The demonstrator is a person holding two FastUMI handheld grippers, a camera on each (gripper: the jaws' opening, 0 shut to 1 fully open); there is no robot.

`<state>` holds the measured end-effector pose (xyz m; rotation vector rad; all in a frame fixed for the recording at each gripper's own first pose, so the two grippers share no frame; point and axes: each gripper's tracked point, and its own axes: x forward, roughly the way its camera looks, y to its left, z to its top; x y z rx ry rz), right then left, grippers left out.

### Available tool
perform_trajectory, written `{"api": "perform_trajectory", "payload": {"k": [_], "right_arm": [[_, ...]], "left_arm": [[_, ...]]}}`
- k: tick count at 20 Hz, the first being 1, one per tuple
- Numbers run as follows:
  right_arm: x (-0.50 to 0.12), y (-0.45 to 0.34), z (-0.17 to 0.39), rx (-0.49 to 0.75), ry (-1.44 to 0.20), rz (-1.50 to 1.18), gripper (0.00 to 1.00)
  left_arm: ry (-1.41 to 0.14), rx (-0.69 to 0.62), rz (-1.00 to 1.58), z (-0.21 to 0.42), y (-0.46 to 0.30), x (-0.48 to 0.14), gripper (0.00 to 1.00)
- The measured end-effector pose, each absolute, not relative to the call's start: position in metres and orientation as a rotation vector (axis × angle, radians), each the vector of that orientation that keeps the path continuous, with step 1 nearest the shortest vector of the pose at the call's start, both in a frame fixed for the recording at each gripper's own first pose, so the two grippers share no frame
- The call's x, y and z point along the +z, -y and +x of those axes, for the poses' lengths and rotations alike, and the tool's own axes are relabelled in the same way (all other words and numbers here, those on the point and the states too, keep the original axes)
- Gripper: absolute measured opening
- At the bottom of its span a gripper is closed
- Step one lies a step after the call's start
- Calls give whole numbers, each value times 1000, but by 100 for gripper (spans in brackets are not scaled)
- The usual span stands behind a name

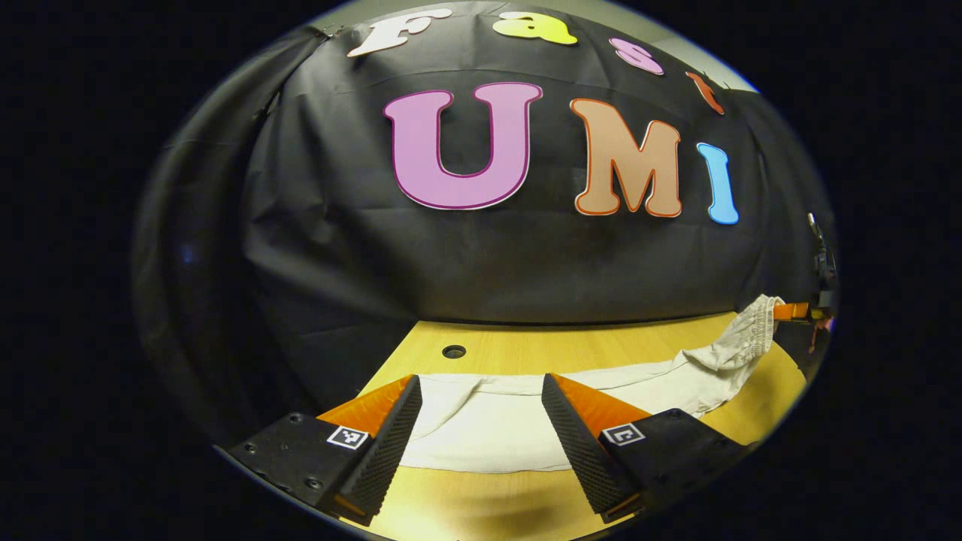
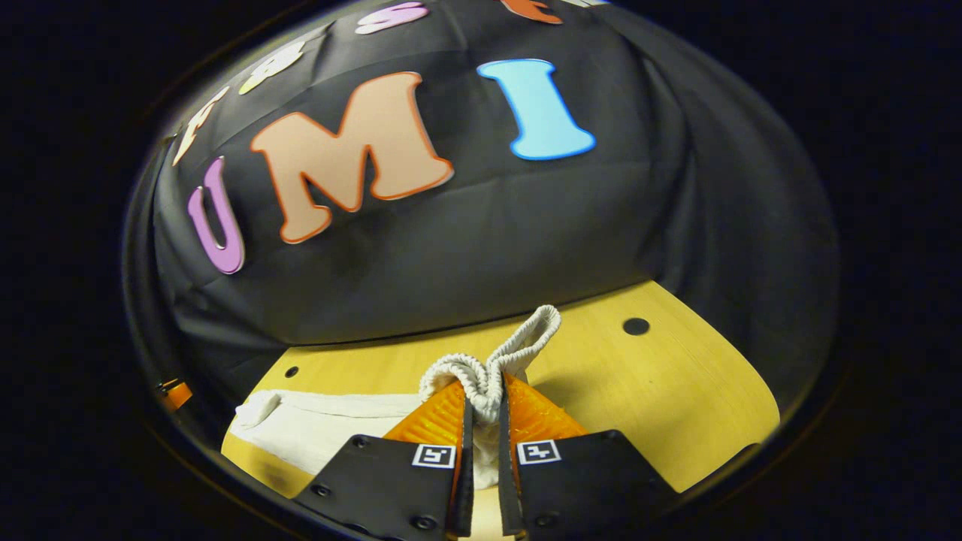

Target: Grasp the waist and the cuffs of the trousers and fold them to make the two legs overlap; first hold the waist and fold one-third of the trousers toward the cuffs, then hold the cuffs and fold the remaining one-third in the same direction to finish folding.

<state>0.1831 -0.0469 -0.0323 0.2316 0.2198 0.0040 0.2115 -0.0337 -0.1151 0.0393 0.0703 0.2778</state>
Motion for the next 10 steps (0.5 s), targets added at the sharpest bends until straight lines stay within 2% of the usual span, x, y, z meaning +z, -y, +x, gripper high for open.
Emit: {"api": "perform_trajectory", "payload": {"k": [6,10], "right_arm": [[1,-67,176,181,-213,175,16],[-22,-113,176,277,-273,122,16]], "left_arm": [[-88,271,13,208,-20,-128,96],[-121,288,-5,204,-57,-148,96]]}}
